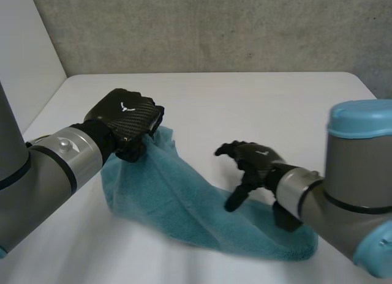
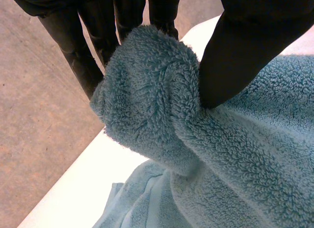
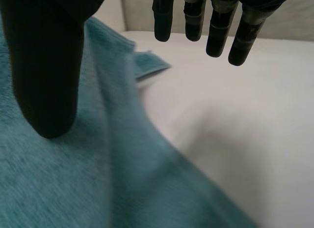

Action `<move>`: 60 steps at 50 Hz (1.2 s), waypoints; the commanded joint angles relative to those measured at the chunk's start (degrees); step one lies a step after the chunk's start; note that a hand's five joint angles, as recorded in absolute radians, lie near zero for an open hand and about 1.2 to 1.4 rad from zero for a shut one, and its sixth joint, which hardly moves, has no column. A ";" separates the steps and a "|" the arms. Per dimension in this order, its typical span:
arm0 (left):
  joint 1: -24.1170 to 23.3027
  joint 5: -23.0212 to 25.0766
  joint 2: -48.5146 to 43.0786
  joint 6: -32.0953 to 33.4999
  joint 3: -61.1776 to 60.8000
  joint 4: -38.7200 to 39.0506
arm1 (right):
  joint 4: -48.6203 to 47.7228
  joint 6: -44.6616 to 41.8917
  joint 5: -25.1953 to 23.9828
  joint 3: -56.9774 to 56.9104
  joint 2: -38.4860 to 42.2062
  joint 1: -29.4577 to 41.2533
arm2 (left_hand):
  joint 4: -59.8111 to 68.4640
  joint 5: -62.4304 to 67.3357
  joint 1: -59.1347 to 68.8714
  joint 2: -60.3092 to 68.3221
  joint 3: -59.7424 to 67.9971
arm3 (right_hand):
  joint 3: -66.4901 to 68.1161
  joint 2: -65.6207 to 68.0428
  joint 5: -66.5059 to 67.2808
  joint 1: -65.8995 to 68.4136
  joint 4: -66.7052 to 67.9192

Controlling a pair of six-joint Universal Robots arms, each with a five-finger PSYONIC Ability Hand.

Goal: Fold the laundry

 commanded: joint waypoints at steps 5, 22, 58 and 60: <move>0.80 0.29 0.51 0.20 -0.17 3.87 | 2.87 1.80 -5.66 -10.56 10.66 7.86 | 12.11 16.78 18.81 12.52 12.04 | -2.43 -2.85 -3.75 -1.72 -3.46; 0.71 -0.86 -4.23 -3.31 17.67 33.83 | -14.40 -12.25 19.37 -40.55 6.47 4.44 | 12.11 16.78 18.81 12.52 12.04 | 67.57 67.15 66.25 68.28 66.54; -12.14 -11.67 -3.35 -25.55 -13.45 31.04 | -26.57 -34.24 11.65 11.58 -2.43 -13.13 | -49.76 -45.10 -43.06 -49.36 -49.84 | 67.57 67.15 66.25 68.28 66.54; -6.29 -11.06 -3.27 -25.55 -12.23 30.69 | -27.45 -34.24 11.56 11.67 -2.25 -13.49 | -51.93 -47.27 -45.23 -51.53 -52.01 | 67.57 67.15 66.25 68.28 66.54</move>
